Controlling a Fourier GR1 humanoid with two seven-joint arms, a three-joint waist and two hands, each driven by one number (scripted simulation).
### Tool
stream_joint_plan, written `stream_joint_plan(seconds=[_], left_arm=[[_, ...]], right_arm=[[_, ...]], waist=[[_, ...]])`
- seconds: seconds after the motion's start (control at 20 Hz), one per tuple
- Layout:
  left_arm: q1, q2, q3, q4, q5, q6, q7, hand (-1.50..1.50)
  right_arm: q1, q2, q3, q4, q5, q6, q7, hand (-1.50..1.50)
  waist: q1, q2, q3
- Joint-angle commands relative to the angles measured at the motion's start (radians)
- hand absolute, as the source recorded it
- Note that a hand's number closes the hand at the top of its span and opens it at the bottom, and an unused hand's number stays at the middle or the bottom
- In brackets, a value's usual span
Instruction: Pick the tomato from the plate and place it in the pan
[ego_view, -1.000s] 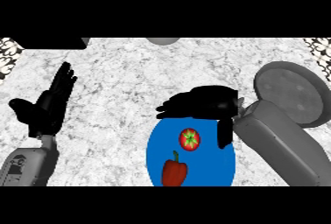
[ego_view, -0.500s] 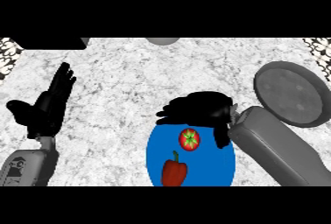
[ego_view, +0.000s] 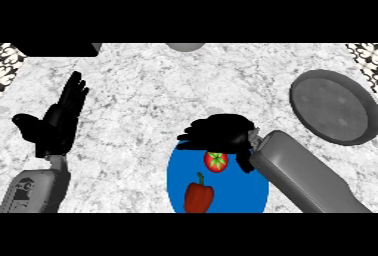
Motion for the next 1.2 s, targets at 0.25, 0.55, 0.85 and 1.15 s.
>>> stream_joint_plan(seconds=[0.25,0.55,0.85,1.15], left_arm=[[0.064,-0.018,-0.007,-0.085,-0.035,0.000,0.022,0.00],[-0.027,0.010,0.065,0.101,0.006,-0.074,-0.082,0.00],[-0.019,-0.041,0.010,-0.001,-0.043,-0.017,0.008,0.00],[-0.016,-0.018,0.040,-0.008,-0.035,-0.034,0.029,0.00]], right_arm=[[0.034,0.041,-0.005,0.068,0.143,-0.031,-0.069,-1.50],[-0.028,0.098,-0.007,0.136,0.200,0.018,-0.076,-1.50],[-0.038,0.073,-0.020,0.205,0.242,-0.013,-0.188,1.50],[-0.004,0.149,0.023,0.321,0.304,-0.182,-0.255,1.50]], waist=[[0.004,-0.001,0.000],[0.000,0.002,0.000],[0.003,0.001,0.000],[0.005,0.002,0.000]])
